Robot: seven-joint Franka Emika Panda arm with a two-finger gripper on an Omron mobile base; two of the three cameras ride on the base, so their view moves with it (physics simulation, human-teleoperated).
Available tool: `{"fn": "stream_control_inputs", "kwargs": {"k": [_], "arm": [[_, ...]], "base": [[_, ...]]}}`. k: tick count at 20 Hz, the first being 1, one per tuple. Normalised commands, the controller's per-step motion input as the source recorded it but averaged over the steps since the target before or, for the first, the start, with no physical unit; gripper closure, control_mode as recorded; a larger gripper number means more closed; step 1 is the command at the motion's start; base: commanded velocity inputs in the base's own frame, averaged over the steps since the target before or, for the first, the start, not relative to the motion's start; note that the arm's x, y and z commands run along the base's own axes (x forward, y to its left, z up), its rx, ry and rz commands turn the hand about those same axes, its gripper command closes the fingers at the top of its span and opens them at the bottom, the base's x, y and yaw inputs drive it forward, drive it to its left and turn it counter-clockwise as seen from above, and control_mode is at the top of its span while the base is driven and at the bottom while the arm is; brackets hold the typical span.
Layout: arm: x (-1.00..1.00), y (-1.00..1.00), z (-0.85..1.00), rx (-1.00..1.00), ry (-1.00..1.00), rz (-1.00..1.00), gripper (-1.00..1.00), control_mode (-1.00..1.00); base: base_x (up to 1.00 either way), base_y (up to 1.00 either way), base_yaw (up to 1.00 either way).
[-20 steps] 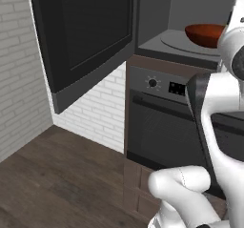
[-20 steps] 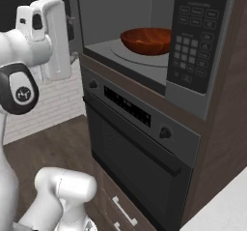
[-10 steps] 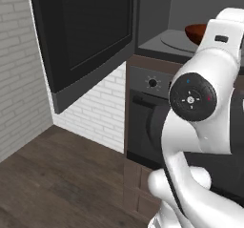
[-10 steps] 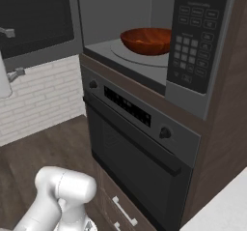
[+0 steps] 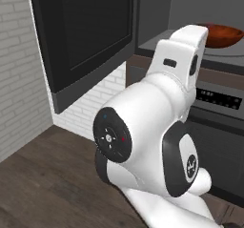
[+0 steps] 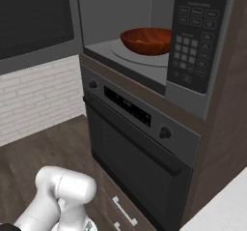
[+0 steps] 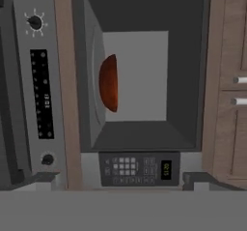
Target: Pick the carrot from the sink and place it in the bowl. Then pick the bowl and place it in the microwave. Then close the microwave door and press the start button.
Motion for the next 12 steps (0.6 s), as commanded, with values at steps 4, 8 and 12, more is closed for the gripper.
{"fn": "stream_control_inputs", "kwargs": {"k": [4, 8, 12], "arm": [[-0.52, 0.52, -0.28, 0.00, 0.00, 0.00, -1.00, -1.00], [-0.10, 0.46, -0.31, 0.00, 0.02, 0.00, -1.00, -1.00], [-0.03, 0.45, -0.33, 0.00, 0.00, 0.00, -1.00, -1.00]], "base": [[0.00, 0.00, 0.00], [0.00, 0.00, 0.00], [0.00, 0.00, 0.00]]}}
